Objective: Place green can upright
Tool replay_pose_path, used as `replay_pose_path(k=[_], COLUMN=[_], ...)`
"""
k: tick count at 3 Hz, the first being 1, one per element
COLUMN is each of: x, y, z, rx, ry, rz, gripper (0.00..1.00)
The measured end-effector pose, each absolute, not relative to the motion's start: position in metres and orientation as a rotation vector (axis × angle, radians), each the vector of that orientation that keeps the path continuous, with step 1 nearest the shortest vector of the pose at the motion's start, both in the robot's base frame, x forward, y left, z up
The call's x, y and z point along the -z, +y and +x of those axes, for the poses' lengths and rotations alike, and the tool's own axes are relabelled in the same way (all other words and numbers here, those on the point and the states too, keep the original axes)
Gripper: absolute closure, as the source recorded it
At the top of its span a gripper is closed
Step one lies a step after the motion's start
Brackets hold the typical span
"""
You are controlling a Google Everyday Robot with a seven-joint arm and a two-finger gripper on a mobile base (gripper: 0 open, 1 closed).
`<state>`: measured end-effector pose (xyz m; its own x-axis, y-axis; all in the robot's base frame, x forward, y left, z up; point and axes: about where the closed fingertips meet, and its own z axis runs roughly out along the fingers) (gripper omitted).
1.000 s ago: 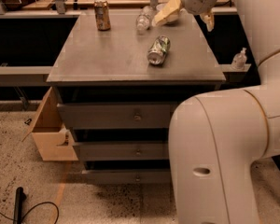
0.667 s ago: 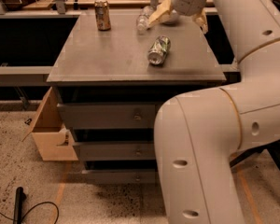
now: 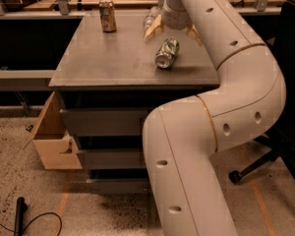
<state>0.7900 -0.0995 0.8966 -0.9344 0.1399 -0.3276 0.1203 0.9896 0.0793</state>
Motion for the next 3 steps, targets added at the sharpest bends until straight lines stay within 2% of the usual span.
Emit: replay_pose_path(k=[1,2,3], x=[-0.88,-0.869,-0.852], y=[-0.093,-0.096,-0.096], z=[0.805,0.815,0.815], rx=[-0.075,-0.064,-0.012], ry=[2.783,2.77,2.807], rz=[0.135,0.096,0.108], gripper=[0.06,0.23,0.47])
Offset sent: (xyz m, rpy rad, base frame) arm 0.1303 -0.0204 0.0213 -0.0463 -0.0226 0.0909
